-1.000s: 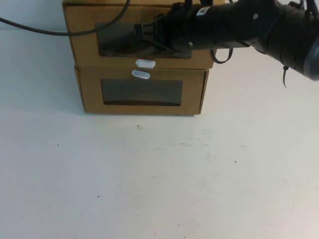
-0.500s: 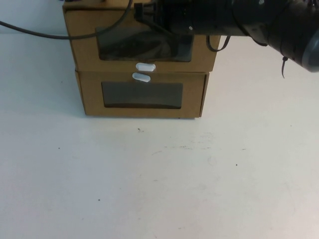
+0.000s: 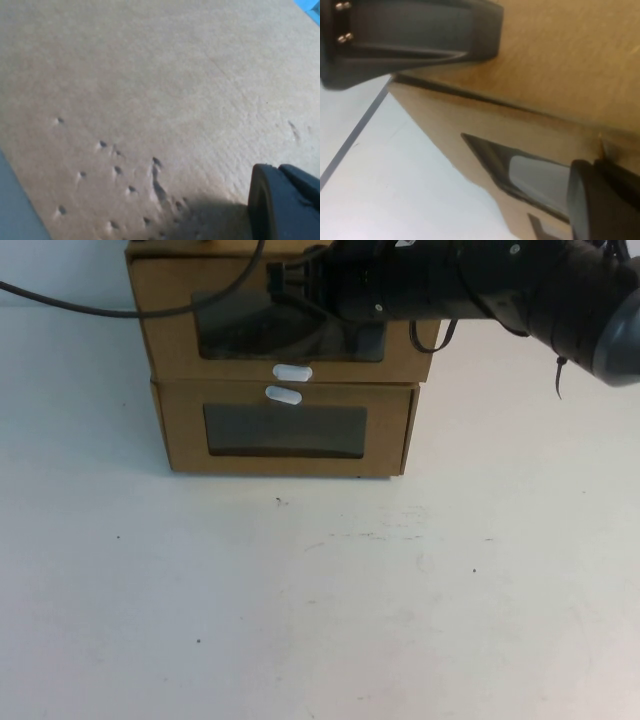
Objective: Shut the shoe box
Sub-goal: Close the shoe box with your right arm
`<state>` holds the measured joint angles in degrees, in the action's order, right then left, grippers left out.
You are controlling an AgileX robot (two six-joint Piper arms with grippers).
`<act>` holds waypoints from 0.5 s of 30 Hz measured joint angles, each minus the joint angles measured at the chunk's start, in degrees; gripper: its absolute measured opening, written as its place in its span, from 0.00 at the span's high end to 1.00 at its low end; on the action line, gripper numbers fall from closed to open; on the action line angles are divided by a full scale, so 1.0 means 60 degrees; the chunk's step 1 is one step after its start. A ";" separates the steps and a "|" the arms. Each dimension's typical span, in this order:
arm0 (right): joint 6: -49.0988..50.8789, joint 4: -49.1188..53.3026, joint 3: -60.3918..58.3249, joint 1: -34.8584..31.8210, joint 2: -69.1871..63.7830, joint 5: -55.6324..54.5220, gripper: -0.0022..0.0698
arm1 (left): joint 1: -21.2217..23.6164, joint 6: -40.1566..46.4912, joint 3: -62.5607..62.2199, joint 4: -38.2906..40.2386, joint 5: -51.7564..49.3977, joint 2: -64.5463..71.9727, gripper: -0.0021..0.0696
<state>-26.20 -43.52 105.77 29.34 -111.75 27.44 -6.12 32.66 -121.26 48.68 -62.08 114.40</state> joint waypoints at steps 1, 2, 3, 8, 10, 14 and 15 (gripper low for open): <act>0.0000 0.0000 0.0000 0.0000 -0.0040 -0.0097 0.99 | 0.0000 0.0000 0.0000 0.0000 0.0000 0.0000 0.98; 0.0000 0.0000 0.0000 0.0000 -0.0087 -0.0205 0.99 | 0.0000 0.0000 0.0000 0.0000 0.0000 0.0000 0.98; -0.0006 -0.0017 0.0003 0.0000 -0.0159 -0.0327 0.99 | 0.0000 0.0000 0.0000 0.0018 0.0000 0.0000 0.98; -0.0023 -0.0106 0.0020 -0.0022 -0.0358 -0.0477 0.99 | 0.0000 0.0037 0.0000 0.0143 -0.0017 0.0000 0.98; -0.0023 -0.0128 0.0020 -0.0041 -0.0360 -0.0372 0.99 | 0.0000 0.0138 -0.0019 0.0181 -0.0057 0.0000 0.98; -0.0023 -0.0152 0.0020 -0.0119 -0.0183 0.0153 0.99 | 0.0000 0.0271 -0.0388 0.0163 -0.0375 -0.0045 0.98; -0.0023 -0.0152 0.0020 -0.0162 -0.0053 0.0337 0.99 | 0.0000 0.0287 -0.0502 0.0116 -0.0496 -0.0131 0.98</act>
<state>-26.34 -44.43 105.89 28.36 -112.07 29.46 -6.12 34.38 -124.27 49.37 -65.06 113.61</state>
